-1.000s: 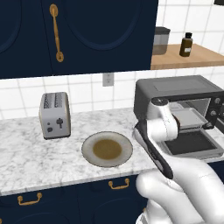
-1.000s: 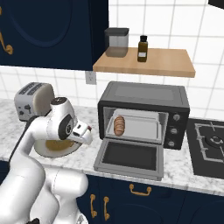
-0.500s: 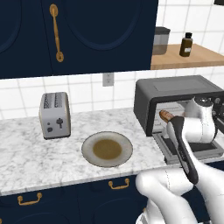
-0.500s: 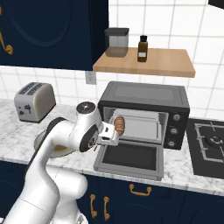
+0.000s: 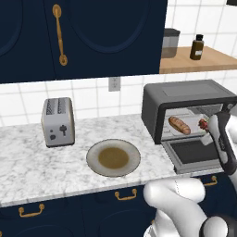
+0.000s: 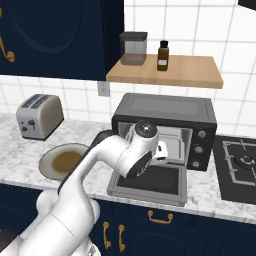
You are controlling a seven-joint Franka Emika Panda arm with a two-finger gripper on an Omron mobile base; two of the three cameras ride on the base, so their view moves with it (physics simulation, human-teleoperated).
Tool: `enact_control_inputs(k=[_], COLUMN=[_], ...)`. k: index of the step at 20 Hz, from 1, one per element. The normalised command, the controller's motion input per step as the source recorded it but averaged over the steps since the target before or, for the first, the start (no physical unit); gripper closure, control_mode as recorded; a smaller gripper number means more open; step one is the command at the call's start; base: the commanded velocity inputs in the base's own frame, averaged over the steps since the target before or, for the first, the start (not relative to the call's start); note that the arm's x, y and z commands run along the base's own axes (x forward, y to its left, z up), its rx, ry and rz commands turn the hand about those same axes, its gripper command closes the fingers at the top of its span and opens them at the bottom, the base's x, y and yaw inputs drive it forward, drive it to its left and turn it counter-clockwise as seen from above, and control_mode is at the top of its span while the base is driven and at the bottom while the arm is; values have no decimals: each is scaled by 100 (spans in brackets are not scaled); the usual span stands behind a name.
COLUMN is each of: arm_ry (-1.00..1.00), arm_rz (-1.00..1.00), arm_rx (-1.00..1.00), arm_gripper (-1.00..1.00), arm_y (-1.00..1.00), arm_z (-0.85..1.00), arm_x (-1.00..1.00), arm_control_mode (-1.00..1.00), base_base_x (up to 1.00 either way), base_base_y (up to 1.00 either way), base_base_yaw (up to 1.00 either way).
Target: Pick up the kebab skewer and baguette bread, and place them inside the toaster oven. Close the toaster oven door and start by setting the timer.
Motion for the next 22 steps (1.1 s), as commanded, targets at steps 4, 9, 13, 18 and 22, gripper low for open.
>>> enact_control_inputs(k=[4,9,13,18,22], arm_ry=[1,17,12,2,0], arm_rz=[16,11,6,1,0], arm_rx=[0,-3,-5,0,0], arm_gripper=[100,100,100,100,100], arm_y=[-33,-9,-17,-4,-25], arm_z=[3,-2,-8,-30,-12], arm_x=[50,46,52,33,36], arm_control_mode=[-100,-100,-100,-100,-100], base_base_x=[0,0,0,0,0], base_base_y=[0,0,0,0,0], base_base_yaw=[0,0,0,0,0])
